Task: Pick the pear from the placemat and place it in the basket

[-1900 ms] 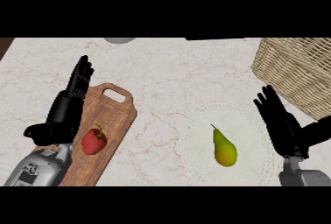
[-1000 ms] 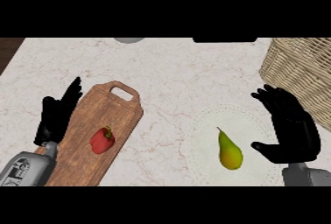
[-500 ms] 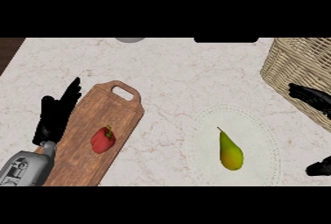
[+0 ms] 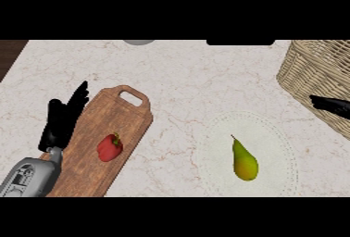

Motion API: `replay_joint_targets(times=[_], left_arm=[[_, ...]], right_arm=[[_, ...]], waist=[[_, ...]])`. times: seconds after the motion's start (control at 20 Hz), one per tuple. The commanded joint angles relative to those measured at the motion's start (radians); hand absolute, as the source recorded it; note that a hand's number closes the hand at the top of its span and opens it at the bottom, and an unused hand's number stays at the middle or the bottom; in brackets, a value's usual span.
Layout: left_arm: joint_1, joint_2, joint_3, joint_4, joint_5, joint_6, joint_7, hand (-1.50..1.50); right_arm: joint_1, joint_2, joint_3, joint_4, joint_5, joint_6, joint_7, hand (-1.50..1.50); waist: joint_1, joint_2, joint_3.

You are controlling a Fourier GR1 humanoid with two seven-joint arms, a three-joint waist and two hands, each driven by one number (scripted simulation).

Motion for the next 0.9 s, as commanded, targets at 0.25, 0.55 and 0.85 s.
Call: replay_joint_targets(times=[0.25, 0.55, 0.85], left_arm=[[0.044, -0.044, 0.050, -0.006, -0.060, -0.045, -0.024, 0.00], [-0.017, -0.075, 0.086, 0.009, -0.097, -0.071, 0.022, 0.00], [0.038, -0.067, 0.131, -0.048, -0.116, -0.099, 0.018, 0.00]], right_arm=[[-0.037, 0.084, -0.037, 0.110, 0.120, 0.043, -0.087, -1.50], [0.042, 0.183, -0.042, 0.012, 0.210, -0.072, -0.054, -1.50], [0.004, 0.267, -0.018, 0.078, 0.272, -0.088, -0.059, -1.50]], waist=[[0.000, -0.001, 0.000], [-0.007, -0.001, 0.000], [0.000, -0.001, 0.000]])
